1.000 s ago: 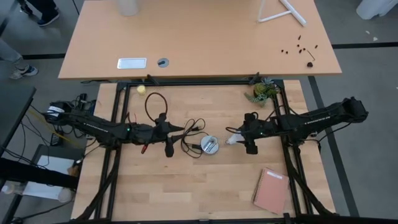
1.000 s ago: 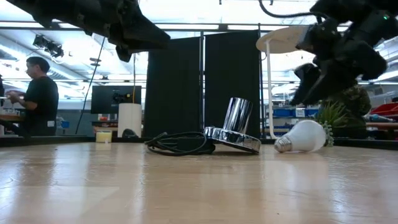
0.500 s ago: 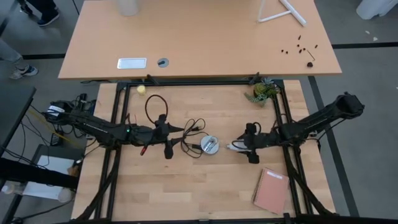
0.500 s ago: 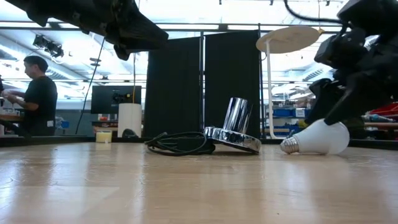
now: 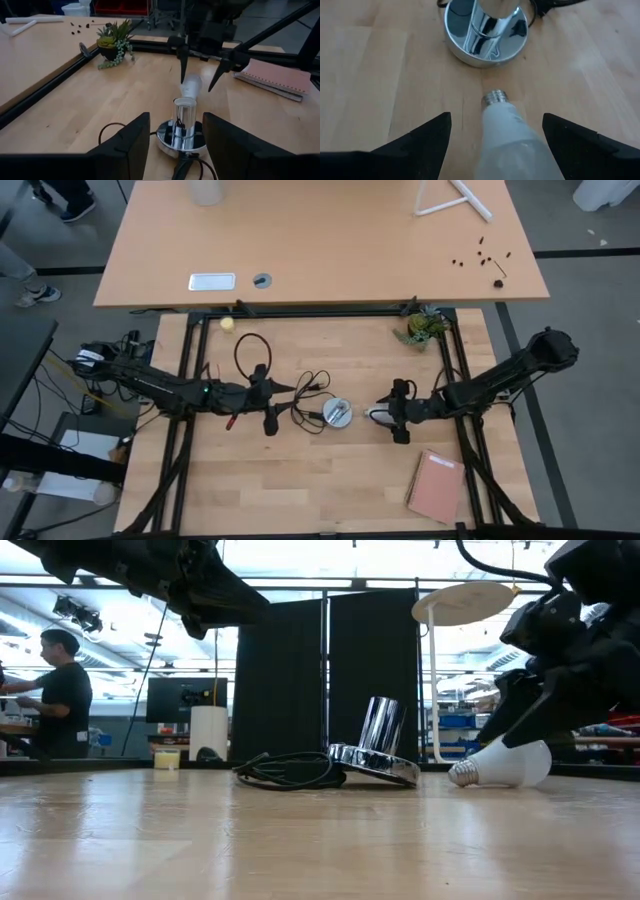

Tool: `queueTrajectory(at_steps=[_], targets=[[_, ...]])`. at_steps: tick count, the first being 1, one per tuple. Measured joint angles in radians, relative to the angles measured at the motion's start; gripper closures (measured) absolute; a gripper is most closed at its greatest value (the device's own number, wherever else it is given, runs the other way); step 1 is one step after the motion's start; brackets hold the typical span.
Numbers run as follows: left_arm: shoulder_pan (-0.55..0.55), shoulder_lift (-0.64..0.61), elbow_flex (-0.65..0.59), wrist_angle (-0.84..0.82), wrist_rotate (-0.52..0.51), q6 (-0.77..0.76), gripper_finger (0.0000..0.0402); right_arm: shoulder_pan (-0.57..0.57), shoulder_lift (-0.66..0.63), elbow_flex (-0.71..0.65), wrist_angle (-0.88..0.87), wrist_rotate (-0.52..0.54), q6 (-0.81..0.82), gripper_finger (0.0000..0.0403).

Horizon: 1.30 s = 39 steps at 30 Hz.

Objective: Screw lightbulb
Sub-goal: Insert the light bulb into the lamp

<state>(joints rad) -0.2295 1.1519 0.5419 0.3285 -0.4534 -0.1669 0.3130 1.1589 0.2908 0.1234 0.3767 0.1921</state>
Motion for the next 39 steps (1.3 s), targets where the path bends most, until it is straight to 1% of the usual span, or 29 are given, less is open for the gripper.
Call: queueTrajectory(at_steps=[3,7,10,12,15,20,25,33,36,39], targets=[[0.0,0.0,0.0,-0.018,0.0,-0.019,0.0215,0.0,0.038,-0.027,0.097,0.004,-0.011,0.008],[-0.001,0.0,0.0,-0.019,0.009,-0.024,0.0215,-0.001,0.084,-0.117,0.256,0.025,0.011,0.008],[-0.001,0.0,0.0,-0.02,0.013,-0.024,0.0215,-0.001,0.098,-0.175,0.377,0.027,0.031,0.0081],[-0.001,0.0,0.0,-0.02,0.013,-0.024,0.0215,-0.001,0.1,-0.201,0.422,0.027,0.043,0.0081],[-0.001,0.0,0.0,-0.022,0.016,-0.024,0.0215,-0.001,0.099,-0.222,0.458,0.032,0.054,0.0081],[-0.001,0.0,0.0,-0.021,0.045,-0.022,0.0215,-0.001,0.123,-0.228,0.46,0.046,0.055,0.0081],[-0.001,0.0,0.0,-0.018,0.064,-0.021,0.0215,-0.001,0.196,-0.228,0.528,0.069,0.048,0.0081],[-0.001,0.0,0.0,-0.018,0.066,-0.021,0.0215,-0.002,0.335,-0.228,0.686,0.069,0.046,0.0082],[-0.001,0.0,0.0,-0.017,0.066,-0.021,0.0215,-0.002,0.368,-0.228,0.735,0.069,0.048,0.0091],[-0.001,0.0,0.0,-0.004,0.066,-0.021,0.0215,-0.002,0.392,-0.228,0.782,0.069,0.044,0.0108]])
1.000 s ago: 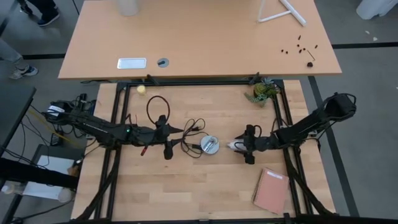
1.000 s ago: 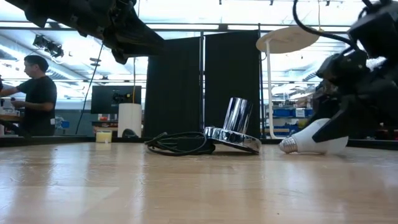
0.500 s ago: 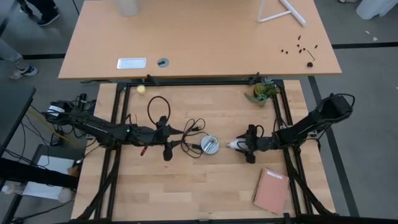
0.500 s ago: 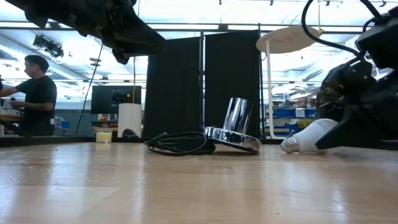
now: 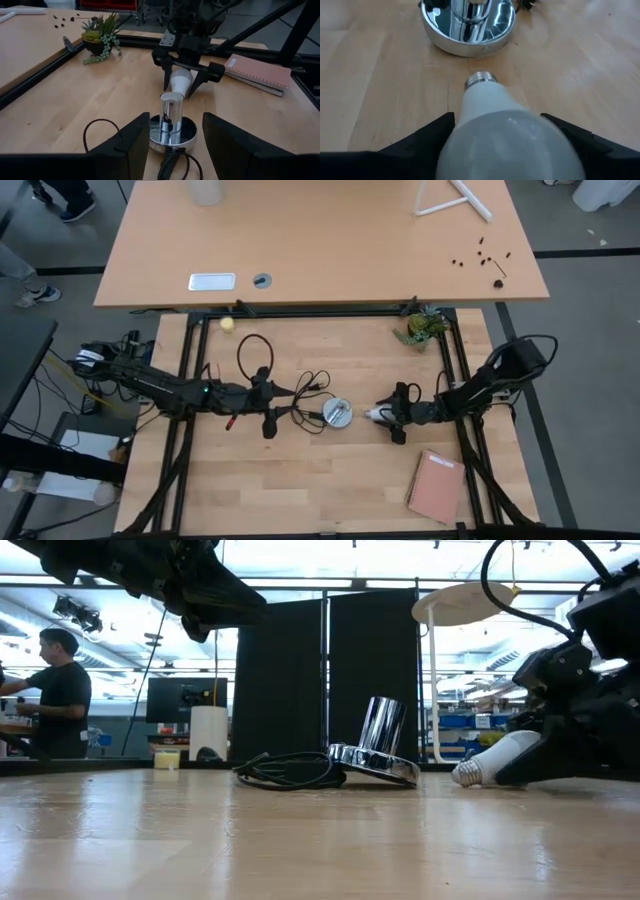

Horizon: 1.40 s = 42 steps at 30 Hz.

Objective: Screw lightbulb
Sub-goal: Insert the light bulb into the lamp

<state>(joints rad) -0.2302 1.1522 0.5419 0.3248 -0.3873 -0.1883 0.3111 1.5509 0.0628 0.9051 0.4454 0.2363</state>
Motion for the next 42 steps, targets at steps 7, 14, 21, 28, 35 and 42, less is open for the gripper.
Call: queueTrajectory(at_steps=[7,14,21,28,35,42], targets=[[0.0,0.0,0.0,-0.001,0.0,0.0,0.0215,0.0,0.027,0.001,0.033,0.002,-0.002,0.015],[0.0,0.029,0.001,0.002,0.0,-0.066,0.0215,-0.001,0.008,0.008,0.011,-0.016,-0.002,0.013],[-0.01,0.249,0.066,-0.007,0.046,-0.107,0.0215,-0.034,-0.051,0.101,-0.123,-0.106,-0.048,0.0146],[-0.01,0.478,0.218,-0.01,0.046,-0.039,0.0215,-0.061,-0.198,0.36,-0.766,-0.121,-0.102,0.0131],[0.002,0.604,0.3,-0.003,0.004,0.046,0.0215,-0.065,-0.284,0.656,-1.285,-0.118,-0.143,0.0138],[0.01,0.67,0.315,0.1,-0.151,0.028,0.0193,-0.072,-0.283,0.82,-1.467,-0.133,-0.204,0.0134]])
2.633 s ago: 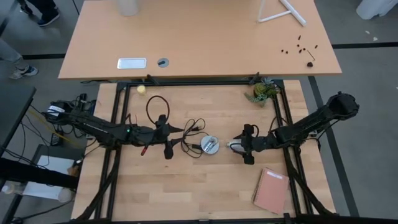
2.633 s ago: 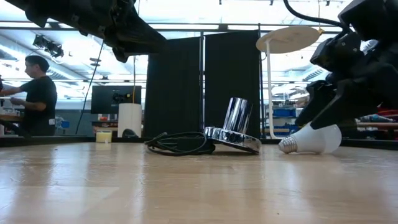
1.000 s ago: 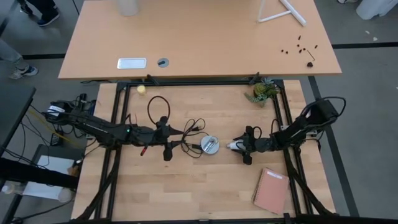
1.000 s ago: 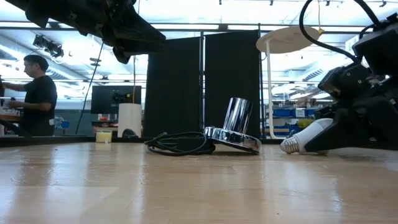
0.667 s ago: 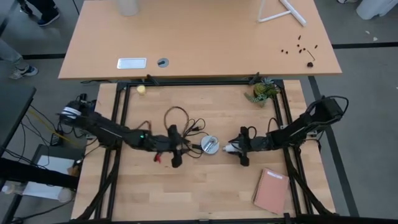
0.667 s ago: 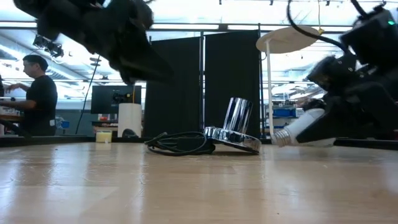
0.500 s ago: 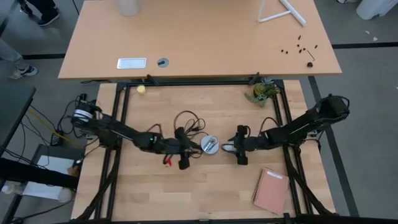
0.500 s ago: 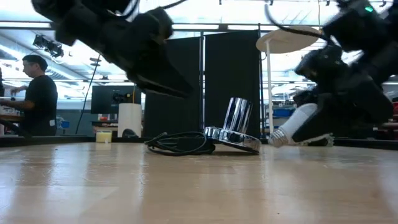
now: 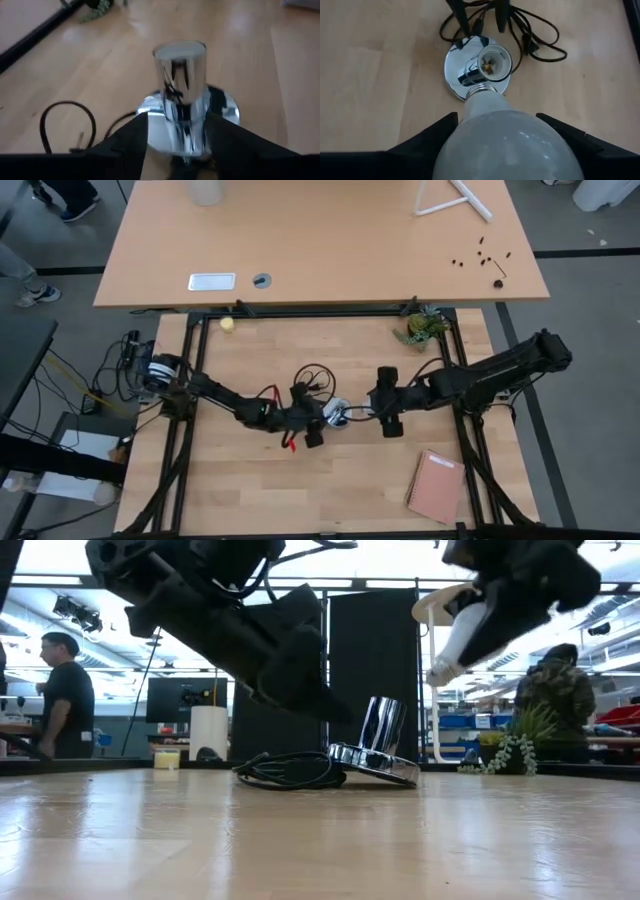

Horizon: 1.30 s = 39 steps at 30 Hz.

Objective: Screw lightbulb
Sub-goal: Insert the light bulb into the lamp

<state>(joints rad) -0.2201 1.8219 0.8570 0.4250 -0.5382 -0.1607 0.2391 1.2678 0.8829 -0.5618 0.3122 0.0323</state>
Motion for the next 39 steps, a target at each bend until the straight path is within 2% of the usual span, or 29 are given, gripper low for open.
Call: queueTrajectory(at_steps=[4,8,14,20,30,36,39], targets=[[0.014,0.008,0.0,0.034,0.066,-0.006,0.0154,-0.027,-0.001,0.028,-0.026,-0.063,-0.032,0.0128],[0.024,0.026,0.0,0.105,0.085,0.008,0.0119,-0.068,-0.003,0.036,-0.033,-0.147,-0.054,0.0136],[0.058,0.109,0.0,0.233,0.118,0.018,0.0105,-0.117,0.007,0.036,-0.024,-0.183,-0.102,0.0139],[0.069,0.185,0.001,0.375,0.118,0.046,0.012,-0.137,0.011,0.041,-0.01,-0.215,-0.113,0.013],[0.088,0.2,0.007,0.367,0.095,0.09,0.0189,-0.135,0.05,0.054,0.011,-0.23,-0.089,0.0136],[0.089,0.2,0.018,0.393,0.124,0.107,0.0219,-0.12,0.099,0.14,-0.042,-0.23,-0.091,0.0135],[0.089,0.186,0.055,0.329,0.149,0.106,0.022,-0.12,0.11,0.196,-0.095,-0.228,-0.093,0.0137]])
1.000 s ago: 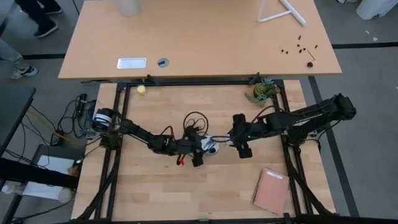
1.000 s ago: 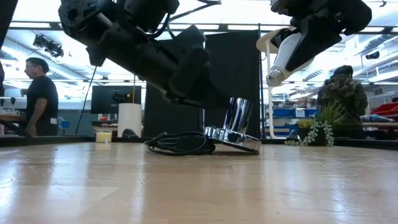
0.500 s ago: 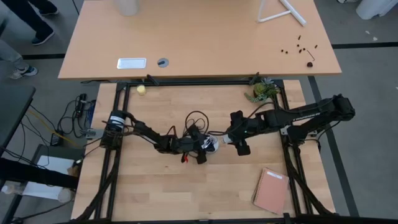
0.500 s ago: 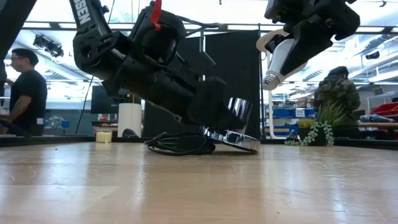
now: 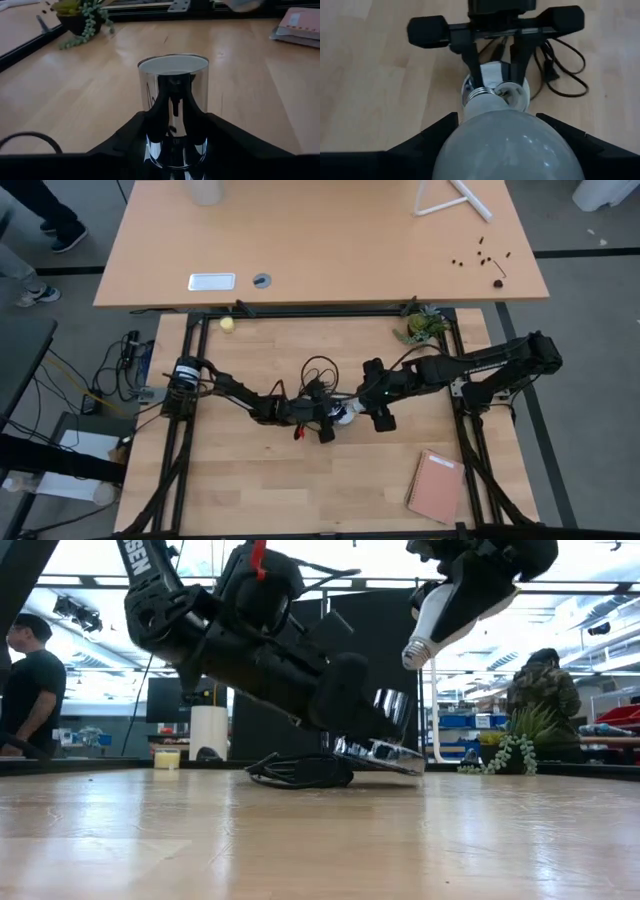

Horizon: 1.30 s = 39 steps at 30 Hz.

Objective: Screw lightbulb
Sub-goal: Insert the light bulb into the lamp

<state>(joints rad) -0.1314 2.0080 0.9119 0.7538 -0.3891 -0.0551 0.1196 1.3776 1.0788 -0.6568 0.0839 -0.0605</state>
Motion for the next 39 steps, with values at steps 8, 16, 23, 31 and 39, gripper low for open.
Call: queueTrajectory(at_steps=[8,16,23,31,39], targets=[[-0.006,-0.066,0.2,-0.423,0.056,0.001,0.0222,0.007,0.028,0.11,-0.123,0.028,-0.002,0.0135],[-0.006,-0.076,0.334,-0.657,0.107,0.022,0.0222,0.01,0.027,0.12,-0.211,0.028,0.016,0.0135],[-0.006,-0.076,0.345,-0.68,0.133,0.0,0.0222,0.037,0.027,0.118,-0.239,0.028,0.046,0.0135],[-0.01,-0.076,0.345,-0.683,0.144,-0.002,0.0222,0.05,0.029,0.031,-0.102,0.027,0.05,0.0135],[-0.023,-0.076,0.345,-0.684,0.142,-0.003,0.0222,0.05,0.028,-0.023,0.005,0.019,0.037,0.0135]])
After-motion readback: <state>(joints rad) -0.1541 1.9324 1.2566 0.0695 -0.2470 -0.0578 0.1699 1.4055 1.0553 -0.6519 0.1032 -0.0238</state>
